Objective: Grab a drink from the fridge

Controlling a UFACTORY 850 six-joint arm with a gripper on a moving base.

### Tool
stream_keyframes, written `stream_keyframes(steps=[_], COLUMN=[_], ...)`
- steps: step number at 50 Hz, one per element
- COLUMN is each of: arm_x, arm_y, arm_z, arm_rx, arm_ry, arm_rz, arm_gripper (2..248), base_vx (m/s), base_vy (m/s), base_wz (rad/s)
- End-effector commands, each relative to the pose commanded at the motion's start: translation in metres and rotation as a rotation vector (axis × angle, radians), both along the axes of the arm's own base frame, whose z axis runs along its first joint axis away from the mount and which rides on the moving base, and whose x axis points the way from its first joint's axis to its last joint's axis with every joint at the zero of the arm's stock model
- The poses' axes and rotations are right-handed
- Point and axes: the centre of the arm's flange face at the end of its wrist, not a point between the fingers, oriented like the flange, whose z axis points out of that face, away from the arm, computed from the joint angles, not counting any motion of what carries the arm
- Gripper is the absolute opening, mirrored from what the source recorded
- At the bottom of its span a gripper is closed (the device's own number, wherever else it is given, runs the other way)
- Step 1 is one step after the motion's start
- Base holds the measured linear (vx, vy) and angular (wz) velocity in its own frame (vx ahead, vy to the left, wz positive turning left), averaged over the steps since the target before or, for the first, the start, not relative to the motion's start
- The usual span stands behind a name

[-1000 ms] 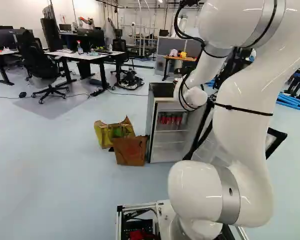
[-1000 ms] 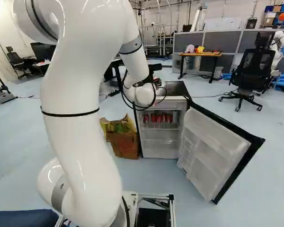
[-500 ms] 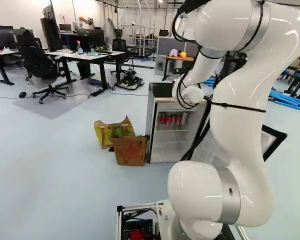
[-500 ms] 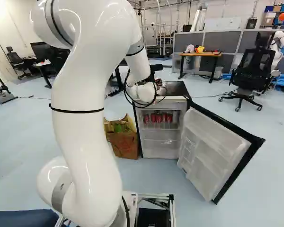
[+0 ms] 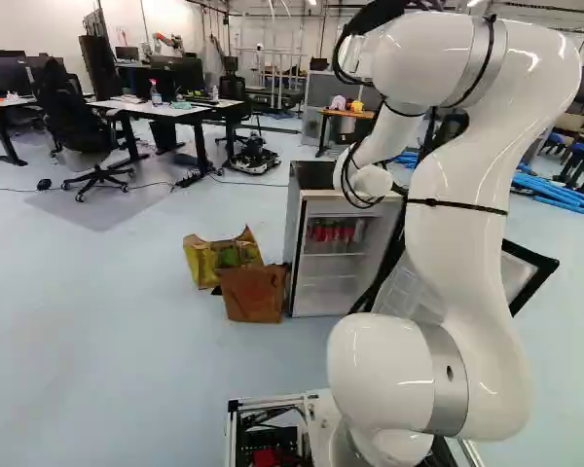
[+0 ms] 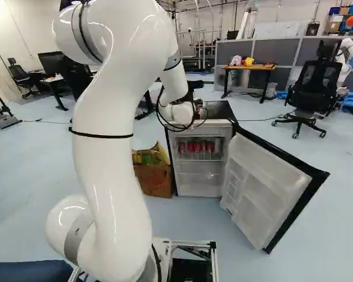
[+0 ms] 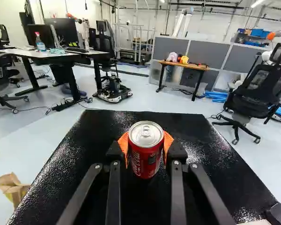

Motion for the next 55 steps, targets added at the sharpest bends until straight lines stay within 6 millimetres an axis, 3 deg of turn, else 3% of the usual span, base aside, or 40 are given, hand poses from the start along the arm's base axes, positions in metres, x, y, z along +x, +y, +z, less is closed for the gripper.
stream_keyframes(steps=[27, 28, 33, 34, 38, 39, 43, 44, 55], arm_x=[0.0012, 0.0012, 0.0012, 0.0012, 0.0012, 0.0012, 0.0012, 0.0012, -0.0085], arm_y=[-0.0005, -0.0005, -0.0005, -0.0005, -0.0005, -0.0005, -0.0005, -0.0005, 0.0008], arm_z=[-0.001, -0.001, -0.001, -0.001, -0.001, -0.001, -0.001, -0.001, 0.0004], arm_rx=[0.003, 0.003, 0.003, 0.003, 0.003, 0.003, 0.003, 0.003, 0.005], arm_ry=[0.008, 0.008, 0.008, 0.008, 0.008, 0.008, 0.008, 0.008, 0.014], arm_rz=[-0.005, -0.005, -0.005, -0.005, -0.005, -0.005, -0.005, -0.005, -0.007], arm_gripper=[96, 124, 124, 159, 159, 195, 195, 232, 247], base_vx=[0.0, 0.0, 0.0, 0.0, 0.0, 0.0, 0.0, 0.0, 0.0], base_vy=[0.0, 0.0, 0.0, 0.0, 0.0, 0.0, 0.0, 0.0, 0.0], base_wz=[0.0, 0.0, 0.0, 0.0, 0.0, 0.0, 0.0, 0.0, 0.0])
